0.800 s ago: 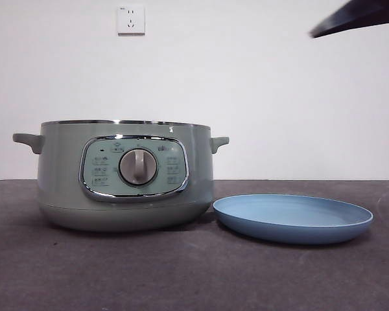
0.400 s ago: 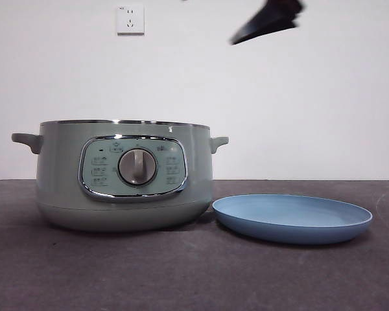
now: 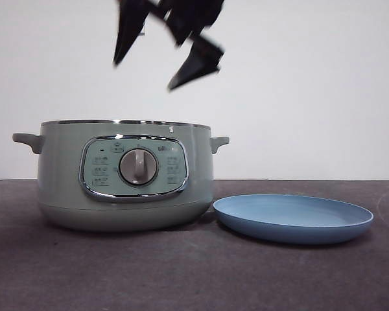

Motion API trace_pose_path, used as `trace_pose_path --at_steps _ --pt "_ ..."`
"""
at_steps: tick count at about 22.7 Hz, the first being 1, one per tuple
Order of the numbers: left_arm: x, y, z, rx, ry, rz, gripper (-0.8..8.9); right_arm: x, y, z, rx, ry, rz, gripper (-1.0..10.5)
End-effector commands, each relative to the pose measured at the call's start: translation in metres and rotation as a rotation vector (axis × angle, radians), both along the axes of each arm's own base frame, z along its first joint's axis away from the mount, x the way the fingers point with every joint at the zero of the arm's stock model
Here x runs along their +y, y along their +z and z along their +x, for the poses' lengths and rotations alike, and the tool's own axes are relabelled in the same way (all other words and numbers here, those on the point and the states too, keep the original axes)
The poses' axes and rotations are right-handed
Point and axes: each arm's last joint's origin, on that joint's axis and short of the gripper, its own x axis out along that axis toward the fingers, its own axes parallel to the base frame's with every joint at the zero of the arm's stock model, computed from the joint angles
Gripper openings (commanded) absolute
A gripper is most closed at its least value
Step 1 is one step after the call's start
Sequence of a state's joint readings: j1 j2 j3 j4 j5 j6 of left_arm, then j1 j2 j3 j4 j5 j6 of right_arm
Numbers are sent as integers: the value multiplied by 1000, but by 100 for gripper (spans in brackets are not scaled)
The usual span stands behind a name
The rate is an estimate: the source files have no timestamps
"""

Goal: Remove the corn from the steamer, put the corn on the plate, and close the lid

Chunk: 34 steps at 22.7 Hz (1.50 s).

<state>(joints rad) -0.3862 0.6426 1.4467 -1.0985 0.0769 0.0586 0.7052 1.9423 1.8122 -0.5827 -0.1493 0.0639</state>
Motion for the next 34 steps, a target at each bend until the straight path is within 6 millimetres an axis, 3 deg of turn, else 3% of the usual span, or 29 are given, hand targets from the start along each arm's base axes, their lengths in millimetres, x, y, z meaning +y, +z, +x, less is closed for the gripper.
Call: trace_pose_path --at_steps 1,8,22,24,28,29,32,34 --pt "2 7 -5 -56 2 -35 -8 17 -25 8 17 2 -55 563" --pt "2 5 -6 -36 0 -26 -8 41 -79 20 55 10 -112 562" --pt "2 3 -6 -22 -5 -22 -8 53 -114 27 71 1 -146 526" --pt "2 3 -6 -18 -5 -20 -8 53 -114 27 70 0 -141 406" --pt "2 2 -7 -11 -5 -17 -8 54 -116 27 87 -12 -127 335" --pt "2 2 -7 -9 -5 -16 -8 54 -116 27 88 -11 -127 244" --pt "2 2 -7 -9 -5 -15 -8 54 -116 26 107 -2 -112 214" --pt "2 2 -7 -10 -8 -14 -9 54 -116 26 112 -1 -117 49"
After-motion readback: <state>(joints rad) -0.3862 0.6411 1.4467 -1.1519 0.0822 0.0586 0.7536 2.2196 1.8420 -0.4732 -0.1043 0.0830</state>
